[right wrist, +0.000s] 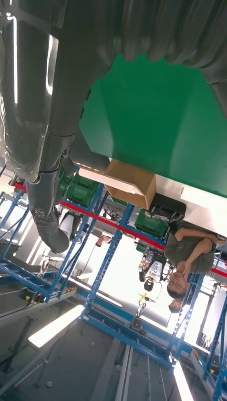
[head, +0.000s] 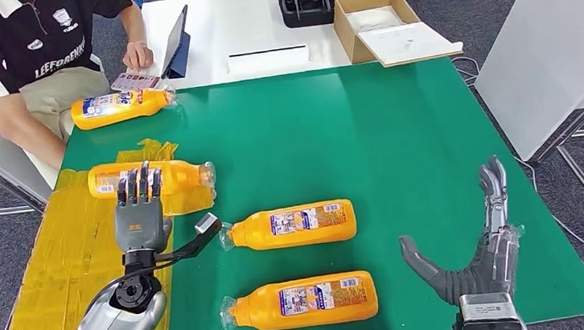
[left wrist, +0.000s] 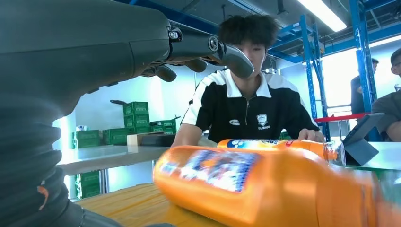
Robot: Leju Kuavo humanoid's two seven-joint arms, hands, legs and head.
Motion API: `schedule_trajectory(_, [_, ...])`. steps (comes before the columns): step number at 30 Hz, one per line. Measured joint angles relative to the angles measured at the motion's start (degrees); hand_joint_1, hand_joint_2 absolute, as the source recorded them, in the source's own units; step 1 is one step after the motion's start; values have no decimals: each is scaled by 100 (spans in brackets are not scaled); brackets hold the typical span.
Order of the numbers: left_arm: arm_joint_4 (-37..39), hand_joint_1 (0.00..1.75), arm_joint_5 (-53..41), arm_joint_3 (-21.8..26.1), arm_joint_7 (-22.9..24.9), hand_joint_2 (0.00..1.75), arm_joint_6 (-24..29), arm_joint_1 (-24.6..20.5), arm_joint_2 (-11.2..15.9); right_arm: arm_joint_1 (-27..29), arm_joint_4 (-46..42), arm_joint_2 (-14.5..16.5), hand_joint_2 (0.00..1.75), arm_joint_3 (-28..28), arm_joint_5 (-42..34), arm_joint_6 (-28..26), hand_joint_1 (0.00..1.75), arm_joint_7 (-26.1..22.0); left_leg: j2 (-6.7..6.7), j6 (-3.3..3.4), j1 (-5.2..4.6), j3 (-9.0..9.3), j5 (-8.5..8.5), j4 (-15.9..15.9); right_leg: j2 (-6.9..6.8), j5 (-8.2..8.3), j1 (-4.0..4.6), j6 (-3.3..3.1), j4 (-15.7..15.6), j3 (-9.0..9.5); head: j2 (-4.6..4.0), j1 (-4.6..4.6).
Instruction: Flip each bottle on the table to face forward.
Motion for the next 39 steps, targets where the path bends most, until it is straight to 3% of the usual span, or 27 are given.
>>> schedule_trajectory(6, [23,0,0,68,-108,175,-1,0,-35,-1,7,-2,175,4,80,1,0,40,0,0,0,0,0,0,0,0,0,0,0,0,0,0])
schedule_trajectory(9, [20,0,16,234,-470,175,-5,9,-141,-15,13,-2,175,13,479,-88,0,197,-1,0,0,-1,0,0,0,0,0,0,0,1,0,-1])
schedule_trajectory(11, [-22,0,166,471,-995,175,-37,44,-301,-53,22,-3,175,25,1155,-247,0,463,-1,0,-1,-1,0,0,0,0,-1,0,0,1,0,-1])
schedule_trajectory(14, [-298,0,881,884,-1985,175,-189,186,-678,-238,116,-29,175,119,2740,-320,0,1221,0,1,-2,-3,0,0,0,0,-2,1,0,2,0,-1])
schedule_trajectory(16, [-629,0,1599,1033,-2546,175,-364,330,-941,-477,307,-86,175,231,3669,-110,0,1822,2,1,-5,-4,0,0,1,1,-5,2,0,3,0,-1])
schedule_trajectory(19, [-1209,0,2839,1054,-3183,175,-768,575,-1257,-982,774,-217,175,396,4236,379,0,2446,2,7,-8,-4,4,2,0,6,-13,8,0,3,0,-1])
schedule_trajectory(22, [-1695,0,3834,973,-3569,175,-1112,775,-1474,-1526,1303,-390,175,541,4290,740,0,2661,1,15,-9,-5,9,3,-1,9,-15,13,0,3,0,-1])
schedule_trajectory(26, [-2094,0,4232,881,-3705,175,-1235,908,-1616,-2029,1831,-576,175,684,4244,903,0,2708,-3,18,-8,-6,12,3,-3,10,-15,14,0,3,0,-1])
schedule_trajectory(33, [-2388,0,4741,860,-3880,175,-1290,1004,-1658,-2418,2276,-769,175,863,4150,1003,0,2829,-2,18,-5,-6,12,2,-1,10,-12,13,1,1,0,-3])
schedule_trajectory(39, [-2387,0,5190,813,-4088,175,-1335,1034,-1656,-2802,2926,-925,175,961,3297,1393,0,2729,-5,17,-6,-7,12,2,-4,10,-12,13,1,2,0,-1])
